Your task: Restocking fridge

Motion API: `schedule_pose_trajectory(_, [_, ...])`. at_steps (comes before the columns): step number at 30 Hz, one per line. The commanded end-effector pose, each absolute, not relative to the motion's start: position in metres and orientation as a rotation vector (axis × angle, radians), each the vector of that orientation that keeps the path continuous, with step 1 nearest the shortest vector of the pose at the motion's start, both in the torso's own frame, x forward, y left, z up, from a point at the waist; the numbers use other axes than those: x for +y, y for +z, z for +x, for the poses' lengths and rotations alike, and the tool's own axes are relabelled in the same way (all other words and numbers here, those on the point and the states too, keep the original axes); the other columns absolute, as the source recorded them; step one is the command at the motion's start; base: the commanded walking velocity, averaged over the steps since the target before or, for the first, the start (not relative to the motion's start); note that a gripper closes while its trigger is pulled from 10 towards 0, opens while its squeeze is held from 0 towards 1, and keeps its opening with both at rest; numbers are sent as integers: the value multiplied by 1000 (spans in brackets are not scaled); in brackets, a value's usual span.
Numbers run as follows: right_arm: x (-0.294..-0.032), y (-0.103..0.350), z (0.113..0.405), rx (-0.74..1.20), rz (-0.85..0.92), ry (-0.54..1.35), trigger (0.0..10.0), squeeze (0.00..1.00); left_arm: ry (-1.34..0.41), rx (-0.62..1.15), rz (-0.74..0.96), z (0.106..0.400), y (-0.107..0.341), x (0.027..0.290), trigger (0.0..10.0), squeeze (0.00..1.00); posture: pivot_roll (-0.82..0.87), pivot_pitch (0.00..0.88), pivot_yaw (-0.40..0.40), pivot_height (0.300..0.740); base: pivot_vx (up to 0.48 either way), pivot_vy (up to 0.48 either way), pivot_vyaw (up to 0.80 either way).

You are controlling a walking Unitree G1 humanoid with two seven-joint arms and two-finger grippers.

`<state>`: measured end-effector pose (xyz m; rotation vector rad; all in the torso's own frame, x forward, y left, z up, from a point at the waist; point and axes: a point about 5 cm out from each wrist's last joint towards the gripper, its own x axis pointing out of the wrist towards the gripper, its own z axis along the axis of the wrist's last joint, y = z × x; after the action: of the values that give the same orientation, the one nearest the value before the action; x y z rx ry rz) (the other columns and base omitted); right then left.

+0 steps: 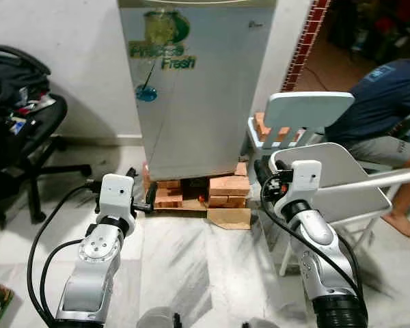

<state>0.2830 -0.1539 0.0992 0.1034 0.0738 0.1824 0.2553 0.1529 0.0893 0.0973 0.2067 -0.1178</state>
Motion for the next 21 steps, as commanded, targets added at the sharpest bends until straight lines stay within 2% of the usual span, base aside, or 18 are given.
schedule_pose_trajectory(1, [-162, 99, 283, 75, 94, 155, 10000, 0, -139, 206, 102, 255, 91, 147, 10000, 0, 95, 37, -13, 740, 0, 480, 0])
schedule_pose_trajectory(5, [-162, 99, 283, 80, 92, 148, 10000, 0, -136, 208, 96, 254, 91, 149, 10000, 0, 95, 36, -14, 740, 0, 480, 0])
schedule_pose_trajectory(11, [-163, 97, 282, 86, 100, 137, 10000, 0, -160, 200, 92, 253, 90, 150, 10000, 0, 91, 29, -12, 740, 0, 480, -600])
schedule_pose_trajectory(21, [-163, 97, 282, 83, 101, 134, 10000, 0, -180, 196, 56, 254, 91, 145, 10000, 0, 91, 22, -14, 740, 0, 480, 0])
